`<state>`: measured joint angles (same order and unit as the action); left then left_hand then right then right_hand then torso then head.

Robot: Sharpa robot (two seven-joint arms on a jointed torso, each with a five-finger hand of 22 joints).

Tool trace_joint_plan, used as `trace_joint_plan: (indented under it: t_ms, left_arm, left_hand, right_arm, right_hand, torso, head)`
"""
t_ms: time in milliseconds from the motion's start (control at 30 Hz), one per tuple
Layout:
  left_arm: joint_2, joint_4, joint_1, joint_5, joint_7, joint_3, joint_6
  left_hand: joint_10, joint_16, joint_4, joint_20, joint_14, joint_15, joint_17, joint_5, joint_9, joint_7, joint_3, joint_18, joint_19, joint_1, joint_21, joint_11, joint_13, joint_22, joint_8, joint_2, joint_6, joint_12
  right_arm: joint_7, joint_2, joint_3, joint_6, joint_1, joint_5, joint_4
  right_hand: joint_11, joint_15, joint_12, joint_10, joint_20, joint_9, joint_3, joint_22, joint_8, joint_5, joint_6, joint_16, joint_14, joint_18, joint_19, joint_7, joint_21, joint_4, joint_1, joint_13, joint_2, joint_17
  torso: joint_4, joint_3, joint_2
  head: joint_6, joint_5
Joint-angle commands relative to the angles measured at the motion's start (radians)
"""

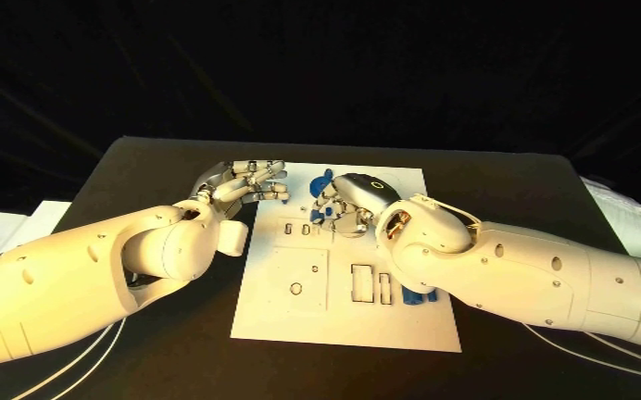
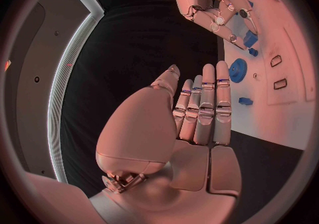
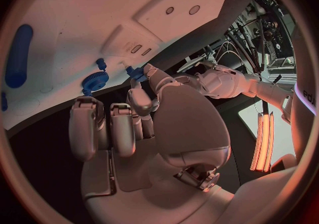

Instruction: Assemble the parts on the task board

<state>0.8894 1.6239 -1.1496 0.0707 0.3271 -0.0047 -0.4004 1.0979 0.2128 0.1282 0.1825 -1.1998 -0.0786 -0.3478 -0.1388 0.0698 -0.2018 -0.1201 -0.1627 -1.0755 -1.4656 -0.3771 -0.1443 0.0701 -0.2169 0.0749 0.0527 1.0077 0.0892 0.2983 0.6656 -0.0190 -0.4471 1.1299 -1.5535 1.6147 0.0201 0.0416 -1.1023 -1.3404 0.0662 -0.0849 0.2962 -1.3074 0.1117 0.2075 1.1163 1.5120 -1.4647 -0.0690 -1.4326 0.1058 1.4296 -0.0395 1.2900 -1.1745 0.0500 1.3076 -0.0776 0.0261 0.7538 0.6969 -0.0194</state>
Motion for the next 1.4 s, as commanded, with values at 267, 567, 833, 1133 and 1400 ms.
trace_joint_plan:
  t_ms: [267, 567, 833, 1133, 1400]
  left_arm:
    - [0.002, 0.0, 0.007, -0.003, -0.026, -0.003, 0.016]
    - [0.003, 0.009, 0.014, -0.023, -0.12, -0.01, 0.045]
    - [-0.016, 0.019, 0.021, -0.026, -0.228, -0.015, 0.131]
    - [-0.044, 0.024, 0.022, 0.007, -0.269, -0.016, 0.229]
    - [-0.062, 0.035, 0.022, 0.029, -0.267, -0.015, 0.291]
  left_hand:
    - [0.07, 0.126, 0.019, -0.028, -0.103, 0.031, -0.085, 0.006, 0.001, 0.011, -0.005, -0.019, -0.059, 0.05, -0.087, 0.026, 0.015, -0.055, -0.004, -0.012, 0.01, 0.029]
    - [0.175, 0.696, 0.104, -0.071, -0.197, 0.074, -0.553, 0.005, 0.002, 0.042, 0.018, -0.015, -0.125, 0.145, -0.287, 0.07, 0.117, -0.193, 0.0, -0.026, 0.01, 0.178]
    - [0.203, 1.353, 0.158, -0.102, -0.369, 0.098, -1.216, 0.005, 0.006, 0.069, 0.105, 0.079, -0.337, 0.28, -0.904, 0.089, 0.616, -0.911, 0.024, -0.068, 0.016, 0.74]
    - [0.256, 1.358, 0.165, -0.088, -0.371, 0.092, -1.223, 0.006, 0.005, 0.06, 0.215, 0.12, -0.408, 0.395, -1.078, 0.085, 1.021, -1.153, 0.039, -0.134, 0.001, 1.113]
    - [0.275, 1.358, 0.163, -0.084, -0.371, 0.087, -1.223, 0.007, 0.005, 0.057, 0.251, 0.129, -0.425, 0.424, -1.109, 0.083, 1.092, -1.201, 0.046, -0.165, -0.003, 1.171]
  right_arm:
    - [-0.268, 0.107, 0.004, -0.161, 0.0, 0.19, 0.078]
    - [-0.412, 0.173, 0.004, -0.253, -0.006, 0.286, 0.12]
    - [-0.465, 0.203, 0.004, -0.291, -0.012, 0.323, 0.142]
    - [-0.474, 0.195, 0.004, -0.29, -0.014, 0.327, 0.14]
    - [-0.475, 0.184, 0.004, -0.286, -0.014, 0.321, 0.136]
  right_hand:
    - [0.0, 0.007, 0.004, -0.002, -0.007, 0.0, 0.004, -0.004, -0.002, 0.014, 0.005, 0.008, -0.088, 0.013, -0.005, -0.001, 0.005, -0.001, 0.0, -0.002, 0.005, 0.175]
    - [0.001, 0.007, -0.002, -0.005, -0.006, 0.0, 0.002, -0.008, -0.004, 0.016, 0.003, 0.009, -0.088, 0.014, -0.007, 0.0, 0.007, -0.002, -0.003, -0.008, 0.009, 0.177]
    - [0.001, 0.006, -0.007, -0.008, -0.006, 0.0, 0.002, -0.012, -0.004, 0.016, 0.003, 0.01, -0.089, 0.015, -0.009, 0.0, 0.01, -0.001, -0.003, -0.012, 0.01, 0.179]
    - [0.001, 0.006, -0.008, -0.008, -0.006, 0.0, 0.002, -0.012, -0.004, 0.017, 0.003, 0.01, -0.089, 0.015, -0.009, 0.0, 0.01, -0.001, -0.003, -0.013, 0.011, 0.179]
    - [0.001, 0.006, -0.009, -0.009, -0.006, 0.0, 0.002, -0.013, -0.004, 0.016, 0.004, 0.011, -0.089, 0.016, -0.01, 0.0, 0.011, -0.001, -0.002, -0.014, 0.011, 0.18]
  torso:
    - [0.0037, -0.005, -0.005]
    - [0.009, -0.0128, -0.009]
    - [0.0116, -0.0165, -0.012]
    - [0.0097, -0.0141, -0.011]
    - [0.0105, -0.0132, -0.011]
  head:
    - [-0.009, 0.01]
    - [-0.011, 0.019]
    - [-0.016, 0.026]
    - [-0.021, 0.027]
    - [-0.021, 0.03]
